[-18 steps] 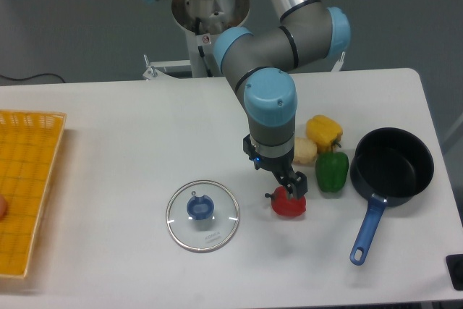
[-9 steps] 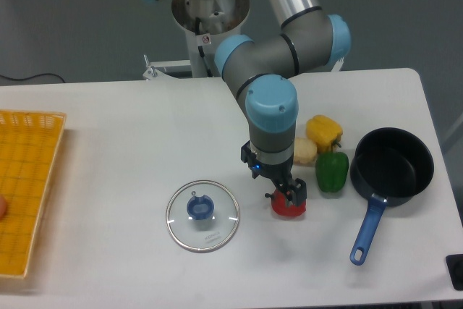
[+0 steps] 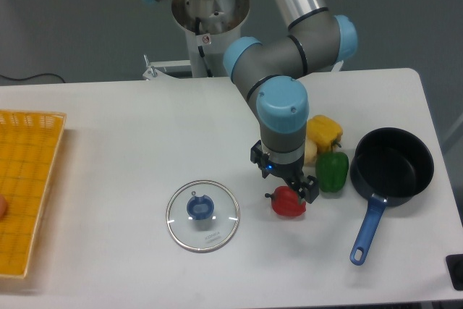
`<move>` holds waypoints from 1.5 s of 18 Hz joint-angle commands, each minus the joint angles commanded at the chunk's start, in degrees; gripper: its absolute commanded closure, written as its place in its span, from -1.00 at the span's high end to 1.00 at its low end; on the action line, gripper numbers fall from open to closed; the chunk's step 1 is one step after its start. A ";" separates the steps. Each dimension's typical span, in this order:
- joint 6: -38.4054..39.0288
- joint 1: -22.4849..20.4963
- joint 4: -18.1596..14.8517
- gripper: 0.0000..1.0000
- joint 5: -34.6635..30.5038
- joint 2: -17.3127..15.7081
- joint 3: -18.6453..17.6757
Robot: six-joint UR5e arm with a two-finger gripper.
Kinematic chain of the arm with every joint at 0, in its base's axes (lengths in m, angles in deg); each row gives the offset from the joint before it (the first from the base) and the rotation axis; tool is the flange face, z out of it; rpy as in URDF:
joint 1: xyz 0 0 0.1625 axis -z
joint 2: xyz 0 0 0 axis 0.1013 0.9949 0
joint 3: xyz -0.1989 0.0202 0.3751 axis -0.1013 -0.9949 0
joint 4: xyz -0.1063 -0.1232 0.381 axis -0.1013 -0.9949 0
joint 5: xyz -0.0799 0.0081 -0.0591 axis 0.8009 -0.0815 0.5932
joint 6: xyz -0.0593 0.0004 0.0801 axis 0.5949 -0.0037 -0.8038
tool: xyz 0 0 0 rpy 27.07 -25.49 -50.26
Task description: Pick up the red pepper
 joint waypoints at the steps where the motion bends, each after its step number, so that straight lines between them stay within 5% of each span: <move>1: 0.18 0.00 0.53 1.00 -0.44 0.35 -0.53; 6: -1.30 -0.09 1.76 1.00 -0.70 1.66 -2.11; 10: -18.67 0.00 2.21 1.00 -2.90 3.25 -1.68; 15: -30.48 -0.88 2.03 1.00 -2.90 4.48 -0.44; 27: -36.73 -1.41 2.12 1.00 -2.81 6.77 0.00</move>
